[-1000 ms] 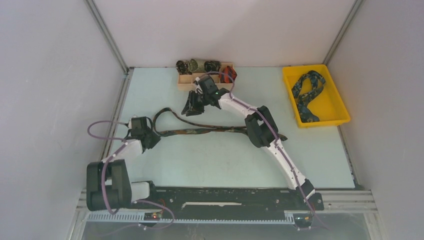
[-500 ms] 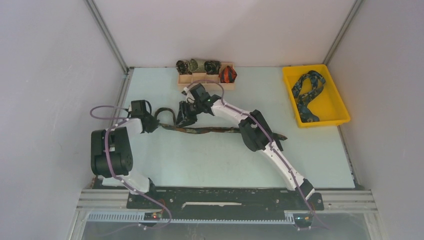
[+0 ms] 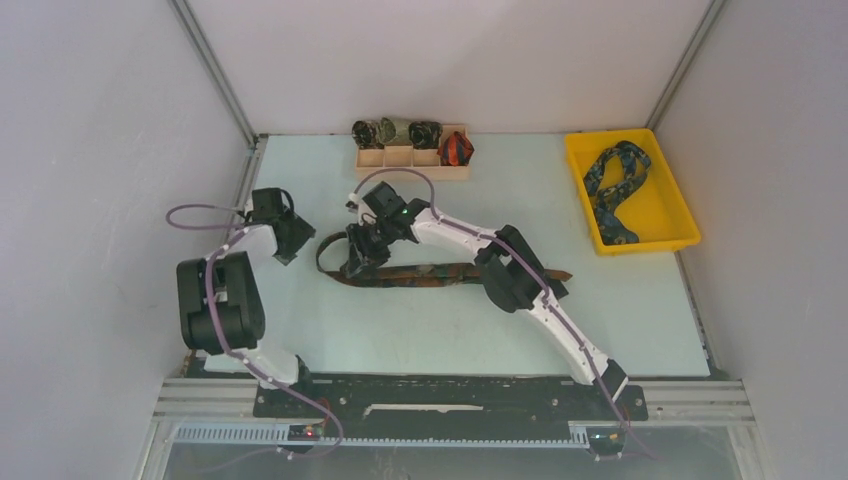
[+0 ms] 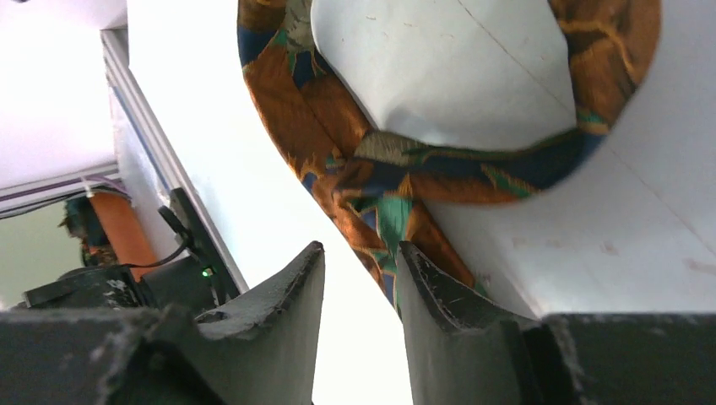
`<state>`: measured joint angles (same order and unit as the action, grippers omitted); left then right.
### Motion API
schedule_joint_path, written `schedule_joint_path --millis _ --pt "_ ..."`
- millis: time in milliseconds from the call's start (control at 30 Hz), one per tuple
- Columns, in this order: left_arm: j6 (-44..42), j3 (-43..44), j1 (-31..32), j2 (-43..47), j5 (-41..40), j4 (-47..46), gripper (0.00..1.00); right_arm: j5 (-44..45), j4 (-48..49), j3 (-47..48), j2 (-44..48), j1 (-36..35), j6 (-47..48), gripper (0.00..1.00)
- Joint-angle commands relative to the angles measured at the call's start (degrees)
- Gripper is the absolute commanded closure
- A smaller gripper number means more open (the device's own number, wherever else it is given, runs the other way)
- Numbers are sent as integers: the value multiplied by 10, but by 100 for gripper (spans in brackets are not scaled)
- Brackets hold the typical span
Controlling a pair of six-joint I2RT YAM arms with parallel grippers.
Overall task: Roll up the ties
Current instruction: Flatten out the tie at the center of the board.
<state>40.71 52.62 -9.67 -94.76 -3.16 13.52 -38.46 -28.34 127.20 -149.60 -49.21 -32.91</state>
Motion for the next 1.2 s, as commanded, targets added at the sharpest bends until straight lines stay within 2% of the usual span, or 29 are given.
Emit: schedule_joint_path --millis 0,33,100,233,333,467,567,667,767,1033,1167 --pt "16 -20 1 111 -53 60 24 79 -38 -35 101 -2 72 59" --pt "14 -29 3 134 -68 67 15 92 -39 -49 116 -2 80 59" --pt "1 -50 11 184 -90 75 2 123 -37 -91 163 -3 93 58" --pt "-32 -69 34 263 -113 78 0 189 0 -207 258 3 92 58" --pt "-56 -43 87 271 -137 104 2 233 37 -301 326 22 61 58" --pt "-91 26 178 218 -181 143 6 285 82 -432 407 53 39 59" --pt "-116 89 222 140 -208 169 5 308 104 -498 441 71 36 60" --pt "-111 168 233 51 -224 226 4 298 117 -540 450 89 26 63" --pt "-76 224 236 -8 -223 261 9 291 133 -566 450 100 17 64" --pt "11 253 246 -81 -229 281 15 285 134 -577 422 108 8 66" --pt "37 248 256 -83 -230 277 17 286 134 -577 406 114 3 66"
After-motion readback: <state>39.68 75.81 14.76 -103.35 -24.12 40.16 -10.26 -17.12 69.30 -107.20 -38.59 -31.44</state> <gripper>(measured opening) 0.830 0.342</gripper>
